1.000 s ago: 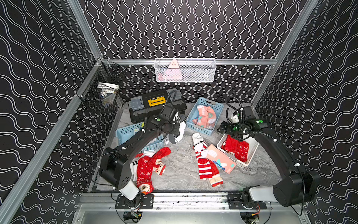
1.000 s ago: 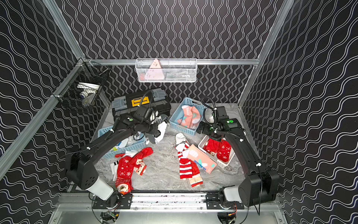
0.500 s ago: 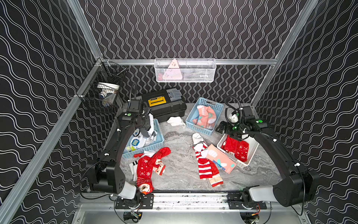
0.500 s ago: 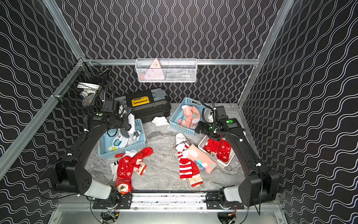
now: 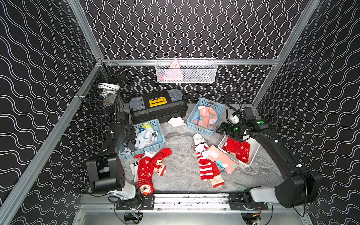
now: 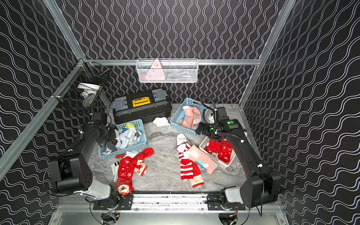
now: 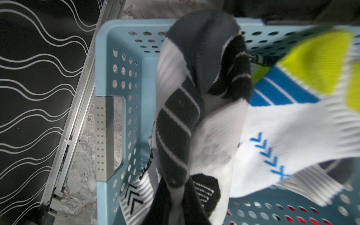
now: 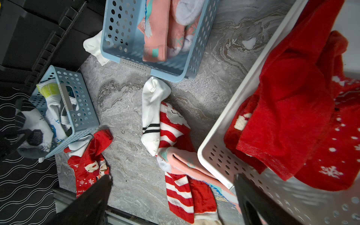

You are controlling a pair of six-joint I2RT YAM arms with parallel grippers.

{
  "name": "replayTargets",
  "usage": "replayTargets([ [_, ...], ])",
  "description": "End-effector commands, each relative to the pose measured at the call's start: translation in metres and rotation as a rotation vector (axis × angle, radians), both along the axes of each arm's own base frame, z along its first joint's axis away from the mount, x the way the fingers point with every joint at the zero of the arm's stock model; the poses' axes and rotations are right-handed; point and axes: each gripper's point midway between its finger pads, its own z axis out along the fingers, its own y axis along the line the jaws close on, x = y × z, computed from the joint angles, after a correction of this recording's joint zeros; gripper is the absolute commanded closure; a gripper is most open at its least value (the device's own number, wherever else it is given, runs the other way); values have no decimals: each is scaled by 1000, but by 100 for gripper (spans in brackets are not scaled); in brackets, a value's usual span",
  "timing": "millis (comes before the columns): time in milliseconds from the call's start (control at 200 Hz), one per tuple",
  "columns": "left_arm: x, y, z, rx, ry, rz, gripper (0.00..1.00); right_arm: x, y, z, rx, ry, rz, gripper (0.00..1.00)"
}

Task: Sort the socks into the basket by color
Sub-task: Place the sock in the bin, then pick up the sock at the center of the board.

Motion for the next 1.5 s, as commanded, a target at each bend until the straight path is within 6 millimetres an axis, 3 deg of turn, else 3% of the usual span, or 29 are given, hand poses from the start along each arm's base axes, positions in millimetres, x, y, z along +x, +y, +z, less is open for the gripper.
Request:
replayTargets([
  [0, 10, 5, -12, 10, -10, 1, 100, -2, 2, -3, 0, 11, 10, 0],
  [330, 15, 1, -46, -26, 4, 3, 100, -7, 7, -11, -3, 36, 33, 0],
  [465, 12, -5, -56, -63, -2, 5, 91, -7, 11, -12, -4, 40, 45, 0],
  [555, 12, -8, -50, -71, -32, 1, 85, -6, 12, -9, -11, 32, 50, 0],
  [781, 13, -18, -20, -105, -125, -1, 50, -4, 13, -2, -14, 16, 54, 0],
  [881, 14, -22, 0, -107, -170, -9, 42, -4, 14, -2, -15, 15, 57, 0],
  [1216, 20, -37, 81, -123, -361, -58, 37, -7, 31, 2, -4, -5, 98, 0],
  [1331, 24, -54, 105, -152, -418, -106, 37, -11, 54, 4, 21, -11, 176, 0],
  [1496, 26, -91, 124, -186, -473, -178, 37, -24, 94, 0, 8, 6, 308, 0],
])
